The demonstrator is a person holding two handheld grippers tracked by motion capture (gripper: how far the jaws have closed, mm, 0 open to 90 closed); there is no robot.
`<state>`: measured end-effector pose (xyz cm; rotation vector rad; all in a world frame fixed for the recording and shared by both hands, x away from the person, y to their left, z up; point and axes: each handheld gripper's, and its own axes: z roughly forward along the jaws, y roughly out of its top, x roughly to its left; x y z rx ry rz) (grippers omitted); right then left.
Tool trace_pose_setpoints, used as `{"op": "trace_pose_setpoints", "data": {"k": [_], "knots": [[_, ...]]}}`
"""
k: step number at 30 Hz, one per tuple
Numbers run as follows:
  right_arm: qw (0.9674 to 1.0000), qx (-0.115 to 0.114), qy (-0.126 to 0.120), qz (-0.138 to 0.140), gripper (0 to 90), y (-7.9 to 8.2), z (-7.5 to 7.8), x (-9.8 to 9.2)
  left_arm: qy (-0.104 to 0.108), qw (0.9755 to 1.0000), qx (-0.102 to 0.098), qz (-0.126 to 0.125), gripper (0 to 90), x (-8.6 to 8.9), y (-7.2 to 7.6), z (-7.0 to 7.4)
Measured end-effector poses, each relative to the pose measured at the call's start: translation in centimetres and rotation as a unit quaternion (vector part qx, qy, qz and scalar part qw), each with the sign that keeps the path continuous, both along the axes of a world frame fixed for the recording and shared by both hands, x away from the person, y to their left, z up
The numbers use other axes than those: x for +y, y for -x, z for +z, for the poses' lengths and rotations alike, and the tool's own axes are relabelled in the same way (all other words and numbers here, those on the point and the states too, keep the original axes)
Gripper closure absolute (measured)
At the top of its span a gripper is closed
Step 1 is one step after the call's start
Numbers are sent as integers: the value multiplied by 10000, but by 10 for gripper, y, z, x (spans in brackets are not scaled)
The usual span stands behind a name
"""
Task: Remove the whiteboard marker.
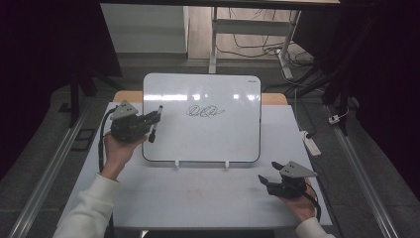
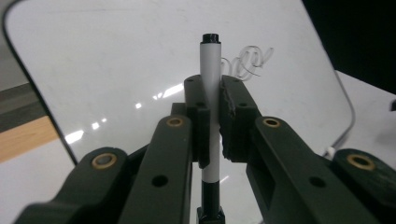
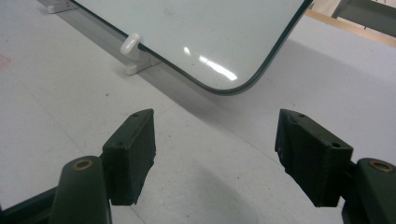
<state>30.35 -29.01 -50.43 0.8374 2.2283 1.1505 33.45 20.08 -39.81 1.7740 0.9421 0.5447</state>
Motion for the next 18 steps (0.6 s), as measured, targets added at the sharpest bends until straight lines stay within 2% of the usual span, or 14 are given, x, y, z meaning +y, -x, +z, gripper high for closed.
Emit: {"op": "trace_pose_setpoints", "data": {"k": [2,6,8,11,12,15,18], "knots": [[10000,-11,2,14,289,0,0,1,10,10000,2,-51,815,-2,3,-2],[10000,9,-36,30,290,1,1,3,30,9992,38,-391,814,-19,14,-13],[10000,1,-33,63,291,2,1,4,28,9990,38,-454,814,-23,15,-15],[9999,51,-75,110,299,2,2,7,-14,9973,64,-729,814,-38,21,-21],[9998,97,-110,108,300,3,2,7,-14,9973,64,-729,814,-38,21,-21],[9994,180,-251,170,302,3,4,9,-85,9953,86,-962,814,-53,25,-27],[9990,239,-297,212,302,3,5,12,-93,9944,109,-1044,814,-60,26,-29]]}}
